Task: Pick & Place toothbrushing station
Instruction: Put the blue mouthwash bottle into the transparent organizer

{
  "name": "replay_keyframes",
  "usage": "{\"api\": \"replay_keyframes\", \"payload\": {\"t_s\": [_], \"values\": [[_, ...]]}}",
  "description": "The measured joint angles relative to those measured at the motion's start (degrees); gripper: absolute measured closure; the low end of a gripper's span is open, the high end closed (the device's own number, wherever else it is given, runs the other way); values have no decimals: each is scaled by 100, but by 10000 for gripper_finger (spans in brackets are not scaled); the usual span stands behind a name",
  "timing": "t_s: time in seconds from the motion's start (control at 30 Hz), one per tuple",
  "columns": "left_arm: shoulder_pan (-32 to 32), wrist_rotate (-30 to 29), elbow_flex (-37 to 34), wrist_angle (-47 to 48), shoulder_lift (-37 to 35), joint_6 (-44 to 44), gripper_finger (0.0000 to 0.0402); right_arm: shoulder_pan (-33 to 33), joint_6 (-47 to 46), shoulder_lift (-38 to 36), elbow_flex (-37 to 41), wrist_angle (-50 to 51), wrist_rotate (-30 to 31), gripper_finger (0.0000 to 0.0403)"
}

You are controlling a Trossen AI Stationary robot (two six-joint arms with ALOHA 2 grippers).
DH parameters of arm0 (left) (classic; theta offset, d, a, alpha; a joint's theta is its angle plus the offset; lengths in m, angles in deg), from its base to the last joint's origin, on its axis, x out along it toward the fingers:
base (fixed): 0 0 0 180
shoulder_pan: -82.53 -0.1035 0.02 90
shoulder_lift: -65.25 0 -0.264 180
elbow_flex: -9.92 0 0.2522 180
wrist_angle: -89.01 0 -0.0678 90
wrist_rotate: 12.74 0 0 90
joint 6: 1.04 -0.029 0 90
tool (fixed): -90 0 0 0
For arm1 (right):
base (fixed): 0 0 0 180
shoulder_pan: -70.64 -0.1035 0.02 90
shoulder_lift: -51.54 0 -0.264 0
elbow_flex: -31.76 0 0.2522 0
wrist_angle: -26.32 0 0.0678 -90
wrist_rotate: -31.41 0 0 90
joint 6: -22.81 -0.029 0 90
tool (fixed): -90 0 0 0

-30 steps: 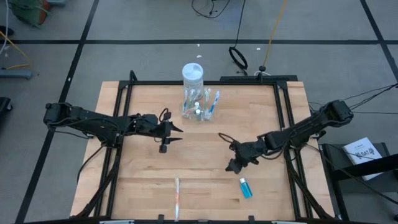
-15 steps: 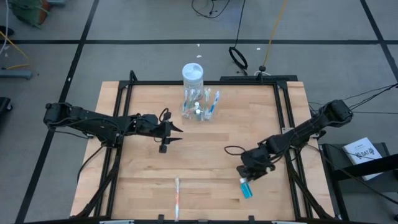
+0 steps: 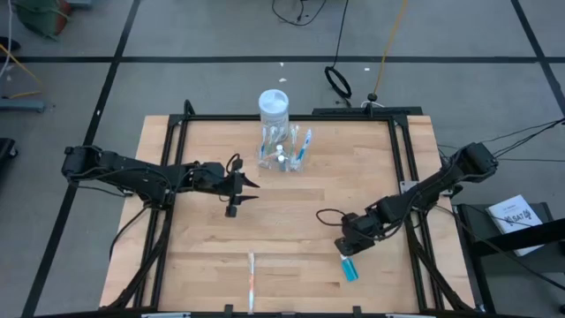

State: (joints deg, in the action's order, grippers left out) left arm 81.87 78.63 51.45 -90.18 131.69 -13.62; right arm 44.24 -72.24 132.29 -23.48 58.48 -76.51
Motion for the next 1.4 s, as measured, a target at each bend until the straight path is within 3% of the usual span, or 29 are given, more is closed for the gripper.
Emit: {"api": "replay_keyframes", "payload": {"t_s": [0.2, 0.37, 0.63, 0.93, 1.1, 1.23, 1.4], "values": [[0, 0, -2, 78, 0, 0, 245, -154, 221, 612, -10, -741, -17, 250], [0, 0, -1, 87, 0, 31, 245, -112, 522, 909, -24, -790, -14, 250], [0, 0, 0, 90, 0, 76, 245, -102, 920, 920, -15, -788, 146, 257], [0, -1, -1, 92, 0, 87, 245, -90, 1095, 929, -9, -788, 206, 320], [0, -1, 0, 92, 0, 85, 245, 88, 1303, 942, 4, -1053, 284, 308], [0, -1, -1, 92, 0, 85, 245, 341, 1607, 959, 11, -1737, 901, 303], [0, -1, -1, 92, 0, 85, 245, 851, 2912, 957, 17, -3025, 1748, 315]]}}
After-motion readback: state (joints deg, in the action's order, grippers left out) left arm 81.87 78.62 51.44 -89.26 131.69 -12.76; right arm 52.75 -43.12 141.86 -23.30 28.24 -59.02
